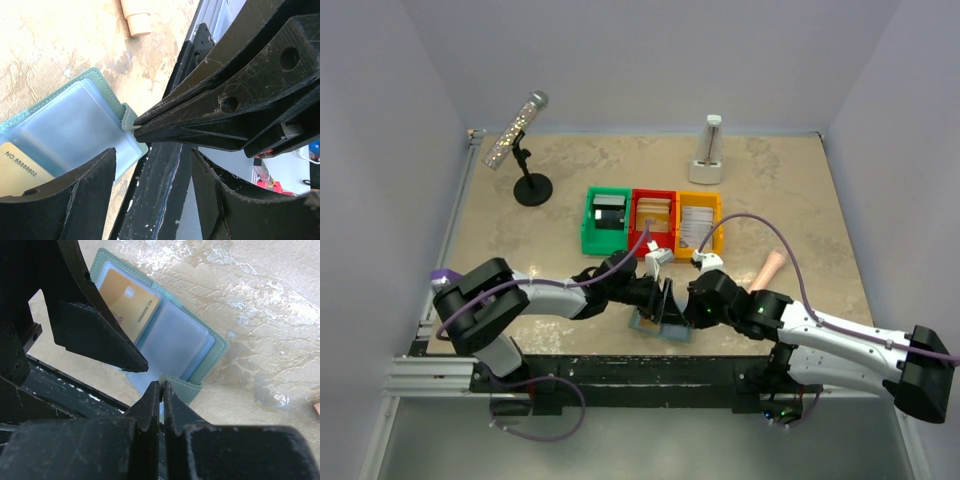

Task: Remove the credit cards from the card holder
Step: Remove the credit card from the card holder.

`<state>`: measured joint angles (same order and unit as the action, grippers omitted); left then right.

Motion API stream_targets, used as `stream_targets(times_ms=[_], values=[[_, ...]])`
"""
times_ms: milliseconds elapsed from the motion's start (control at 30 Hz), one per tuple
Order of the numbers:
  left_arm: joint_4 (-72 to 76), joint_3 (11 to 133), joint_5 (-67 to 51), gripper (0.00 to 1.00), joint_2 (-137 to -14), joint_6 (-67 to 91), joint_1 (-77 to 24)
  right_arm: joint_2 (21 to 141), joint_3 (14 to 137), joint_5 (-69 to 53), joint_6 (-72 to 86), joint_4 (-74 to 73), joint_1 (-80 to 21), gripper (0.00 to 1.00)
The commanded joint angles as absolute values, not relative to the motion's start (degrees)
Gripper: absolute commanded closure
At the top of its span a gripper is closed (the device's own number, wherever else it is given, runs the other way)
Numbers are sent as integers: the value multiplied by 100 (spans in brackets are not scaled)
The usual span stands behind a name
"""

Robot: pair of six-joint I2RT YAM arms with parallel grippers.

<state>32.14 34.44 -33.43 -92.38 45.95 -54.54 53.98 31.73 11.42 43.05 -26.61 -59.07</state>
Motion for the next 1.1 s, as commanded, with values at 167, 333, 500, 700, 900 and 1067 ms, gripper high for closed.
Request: stream_targets(times_ms=[167, 333, 500, 700, 900, 1067], values=[[3586, 3639, -3349, 35, -9369, 4641, -5511, 5283, 3146, 1423, 4552, -2847, -5906, 79], [3586, 3516, -3112, 35, -9256, 4641, -5511, 4642, 3147, 1793, 4614, -3120, -5906, 75], [3384, 3402, -2778, 35, -8992, 4562, -5511, 4087, 3287, 1723, 4386, -3217, -5906, 62], [3060, 3226, -2252, 35, -8693, 4597, -5511, 4411, 3436, 994, 4069, -2751, -5906, 99], [2172, 2971, -1434, 38, -8306, 4649, -5502, 5229, 3402, 598, 4174, -2374, -5906, 100], [1873, 2848, -1117, 41, -8358, 4693, -5493, 5817, 3287, 536, 4280, -2101, -5906, 100]])
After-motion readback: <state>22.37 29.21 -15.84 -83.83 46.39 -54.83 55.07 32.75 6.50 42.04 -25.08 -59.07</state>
